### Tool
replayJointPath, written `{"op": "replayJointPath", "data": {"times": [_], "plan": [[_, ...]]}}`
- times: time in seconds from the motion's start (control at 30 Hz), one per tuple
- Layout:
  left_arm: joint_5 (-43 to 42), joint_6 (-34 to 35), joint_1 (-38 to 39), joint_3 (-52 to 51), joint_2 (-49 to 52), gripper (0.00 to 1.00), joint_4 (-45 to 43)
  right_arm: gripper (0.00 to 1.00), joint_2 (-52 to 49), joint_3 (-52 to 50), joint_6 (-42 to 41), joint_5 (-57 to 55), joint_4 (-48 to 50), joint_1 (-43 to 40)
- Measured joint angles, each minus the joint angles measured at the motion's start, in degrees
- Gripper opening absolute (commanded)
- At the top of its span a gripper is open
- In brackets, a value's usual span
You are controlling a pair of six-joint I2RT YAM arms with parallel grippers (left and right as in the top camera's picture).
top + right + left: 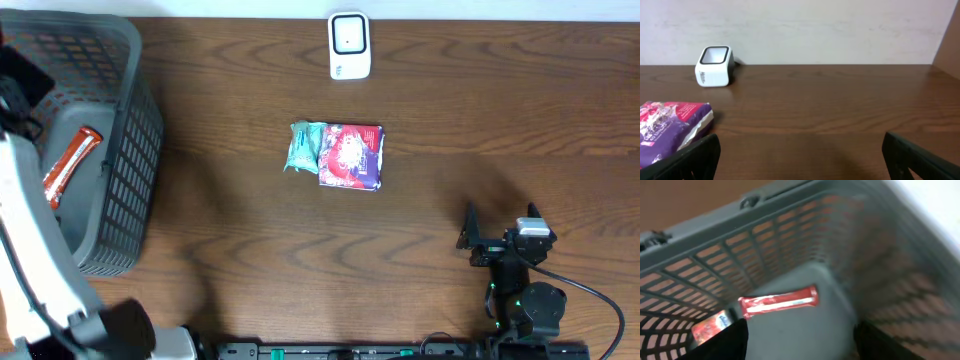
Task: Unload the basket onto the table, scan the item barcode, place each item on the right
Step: 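Reach the left gripper into the basket and grasp the red-orange candy bar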
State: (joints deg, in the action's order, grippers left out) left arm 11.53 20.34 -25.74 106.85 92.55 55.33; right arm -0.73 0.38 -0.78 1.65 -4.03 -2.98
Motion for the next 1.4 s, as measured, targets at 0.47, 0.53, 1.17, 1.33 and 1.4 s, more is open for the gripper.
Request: {"op": "replayJointPath", "data": {"times": [0.47, 0.53, 1.17, 1.33, 1.4], "plan": [[-0.46, -5.53, -3.08, -2.38, 20.81, 0.64, -2.91, 0.99, 0.0, 0.0, 0.0, 0.0, -0.02, 0.0], [-1.01, -6.97, -3.08, -2.38, 22.82, 0.64, -3.06, 0.99, 0.0, 0.02, 0.0, 0.0, -0.02, 0.0], [-2.21, -8.96, -3.08, -5.35, 26.93, 0.93, -0.28, 0.99, 0.0, 0.02, 0.0, 0.0, -0.02, 0.0], [-2.19, -11.67, -3.08, -10.34, 26.93, 0.93, -4.46, 0.99, 0.0, 0.0, 0.0, 0.0, 0.0, 0.0], [-2.19, -13.35, -3.08, -12.46, 26.95, 0.93, -6.82, 0.99, 0.0, 0.0, 0.0, 0.0, -0.02, 0.0]]}}
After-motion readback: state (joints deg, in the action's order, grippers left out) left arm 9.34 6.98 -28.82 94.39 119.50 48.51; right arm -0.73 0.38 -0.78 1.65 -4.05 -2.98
